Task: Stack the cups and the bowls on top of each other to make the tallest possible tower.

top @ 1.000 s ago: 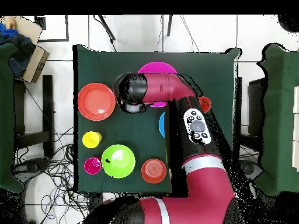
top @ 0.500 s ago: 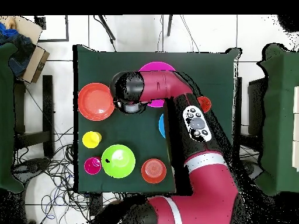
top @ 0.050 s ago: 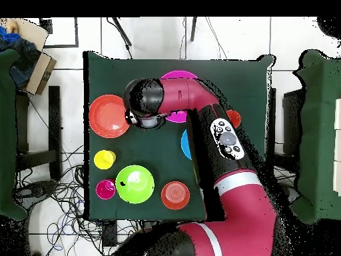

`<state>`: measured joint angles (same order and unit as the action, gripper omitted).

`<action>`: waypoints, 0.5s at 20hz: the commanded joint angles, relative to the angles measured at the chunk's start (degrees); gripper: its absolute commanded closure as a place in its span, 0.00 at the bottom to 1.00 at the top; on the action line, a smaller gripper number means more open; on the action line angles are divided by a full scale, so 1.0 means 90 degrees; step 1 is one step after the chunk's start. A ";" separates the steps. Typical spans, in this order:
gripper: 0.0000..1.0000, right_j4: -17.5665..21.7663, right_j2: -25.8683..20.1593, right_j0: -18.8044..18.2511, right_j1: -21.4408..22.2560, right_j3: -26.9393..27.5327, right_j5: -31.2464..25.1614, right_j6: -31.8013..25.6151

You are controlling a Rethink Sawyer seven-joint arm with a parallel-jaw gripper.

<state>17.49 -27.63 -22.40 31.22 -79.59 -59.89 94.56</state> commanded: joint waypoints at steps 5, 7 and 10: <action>0.00 0.0285 -0.0712 -0.0190 -0.0224 -0.0114 -0.0879 -0.1707; 0.00 0.0330 -0.0743 -0.0218 -0.0286 -0.0038 -0.0889 -0.1739; 0.00 0.0378 -0.0779 -0.0253 -0.0393 0.0109 -0.0925 -0.1773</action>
<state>17.52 -31.24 -23.35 30.68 -79.57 -63.02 94.54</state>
